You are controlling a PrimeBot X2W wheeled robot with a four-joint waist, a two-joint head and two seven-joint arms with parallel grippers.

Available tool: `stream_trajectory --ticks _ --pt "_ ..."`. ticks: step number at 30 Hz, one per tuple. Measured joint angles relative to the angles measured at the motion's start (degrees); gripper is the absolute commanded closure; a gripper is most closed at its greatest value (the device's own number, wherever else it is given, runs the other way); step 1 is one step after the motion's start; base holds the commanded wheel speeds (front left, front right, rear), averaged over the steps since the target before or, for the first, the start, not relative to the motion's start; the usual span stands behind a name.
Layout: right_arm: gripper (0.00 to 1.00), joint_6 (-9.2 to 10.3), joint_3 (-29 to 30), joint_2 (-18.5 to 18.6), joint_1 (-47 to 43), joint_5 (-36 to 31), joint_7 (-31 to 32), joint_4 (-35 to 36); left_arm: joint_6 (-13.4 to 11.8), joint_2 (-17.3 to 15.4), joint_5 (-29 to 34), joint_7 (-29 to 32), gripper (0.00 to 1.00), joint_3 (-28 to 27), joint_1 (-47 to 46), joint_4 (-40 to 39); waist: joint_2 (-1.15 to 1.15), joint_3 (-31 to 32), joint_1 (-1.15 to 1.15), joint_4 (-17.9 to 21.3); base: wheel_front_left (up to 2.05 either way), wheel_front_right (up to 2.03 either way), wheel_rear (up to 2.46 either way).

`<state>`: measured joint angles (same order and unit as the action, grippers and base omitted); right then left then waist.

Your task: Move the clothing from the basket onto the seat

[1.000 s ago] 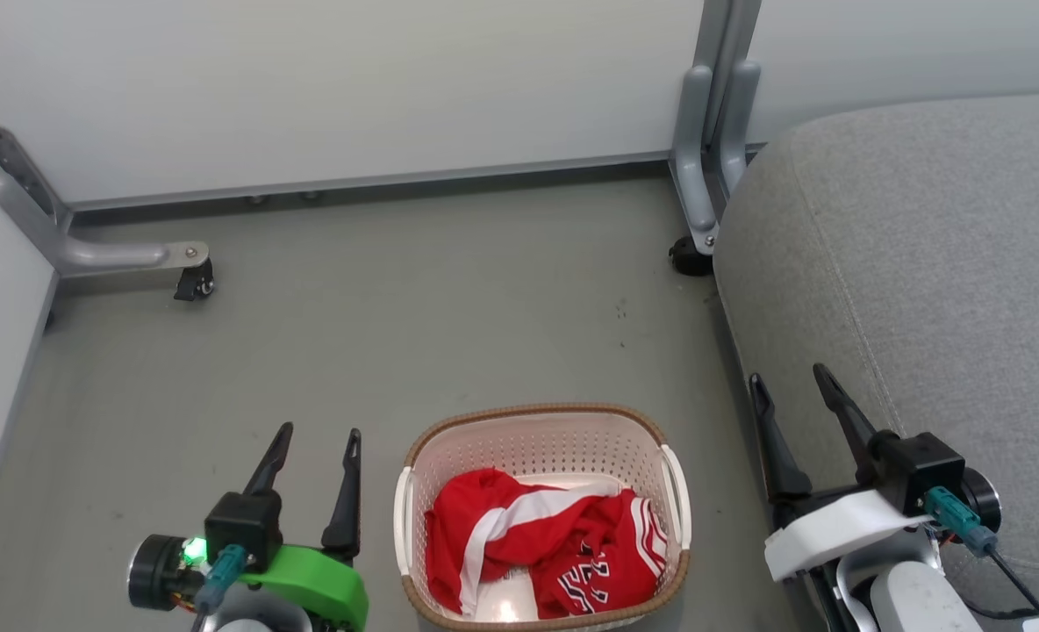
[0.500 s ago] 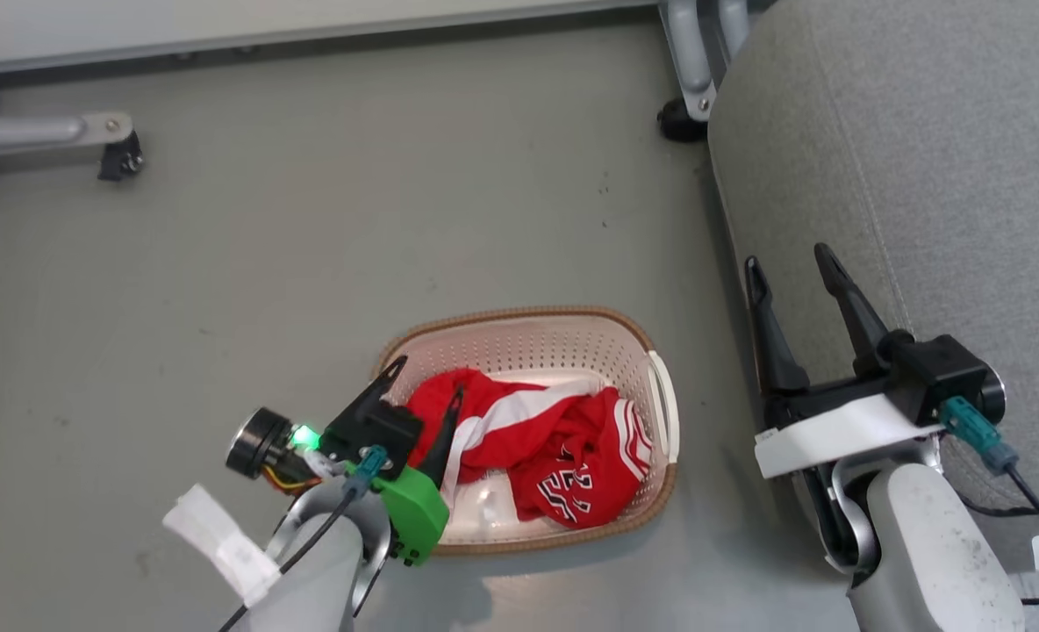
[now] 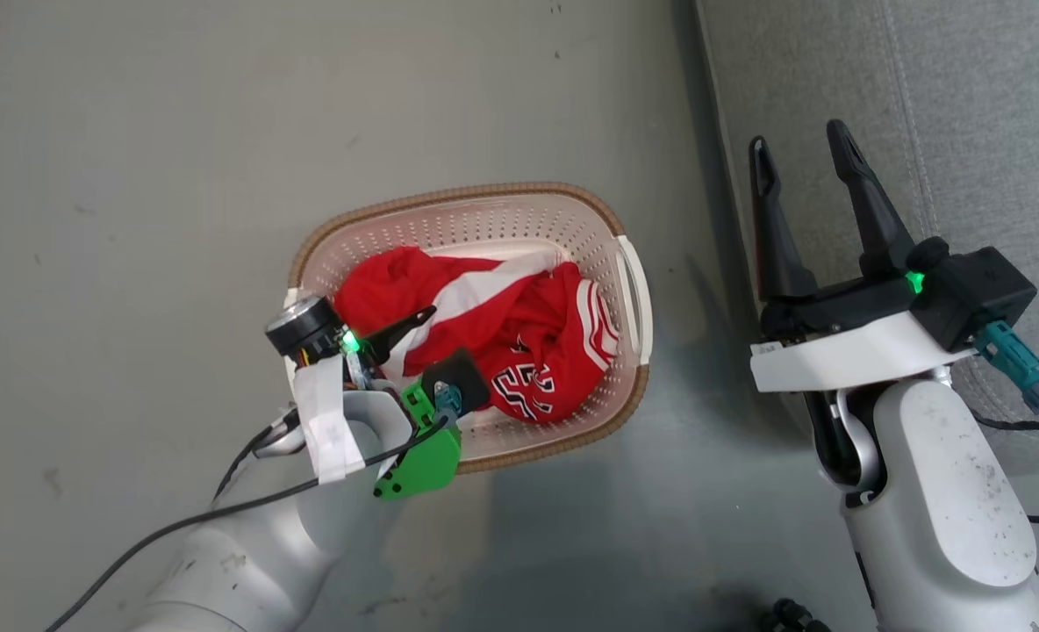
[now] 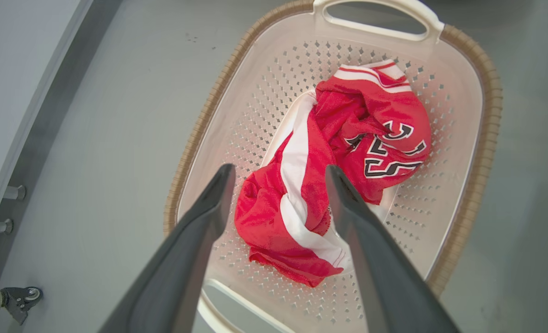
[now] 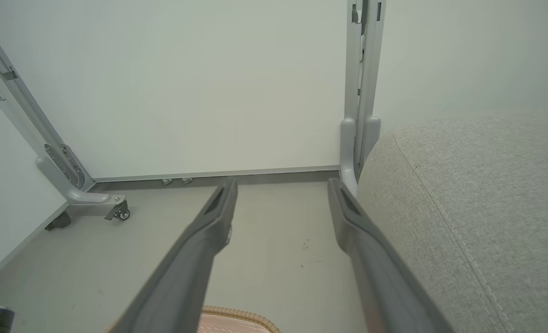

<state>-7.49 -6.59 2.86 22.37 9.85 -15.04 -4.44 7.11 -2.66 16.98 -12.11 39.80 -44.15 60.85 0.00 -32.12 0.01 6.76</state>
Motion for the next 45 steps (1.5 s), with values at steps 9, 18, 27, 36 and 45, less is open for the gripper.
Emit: stream_trajectory --ticks 9,18,27,36,45 --pt "0.0 0.0 -2.1 0.02 2.71 2.86 -0.01 2.34 -0.07 -1.33 1.21 2.25 0.0 1.4 -8.2 8.36 0.0 -9.7 0.0 3.1 0.0 0.0 0.0" --pt "0.0 0.0 -3.89 0.01 3.91 5.43 -0.01 3.59 -0.92 -4.53 0.71 4.95 0.0 1.6 -12.99 11.46 0.0 -17.89 0.0 6.44 0.0 0.0 0.0" --pt "0.0 0.0 -4.91 0.01 4.47 7.32 -0.01 4.34 -1.49 -6.08 2.37 7.82 0.0 4.75 -16.06 12.18 0.0 -23.36 0.0 9.0 0.0 0.0 0.0" --pt "0.0 0.0 -5.1 0.0 4.48 8.16 -0.01 5.44 -3.55 -7.81 3.78 11.63 0.0 6.73 -17.57 12.65 0.0 -26.11 0.0 10.09 0.0 0.0 0.0" --pt "0.0 0.0 -4.9 0.0 4.48 8.22 -0.01 5.98 -4.22 -8.31 1.45 9.66 1.0 6.33 -17.49 12.76 0.0 -26.46 0.0 10.02 0.0 0.0 0.0"
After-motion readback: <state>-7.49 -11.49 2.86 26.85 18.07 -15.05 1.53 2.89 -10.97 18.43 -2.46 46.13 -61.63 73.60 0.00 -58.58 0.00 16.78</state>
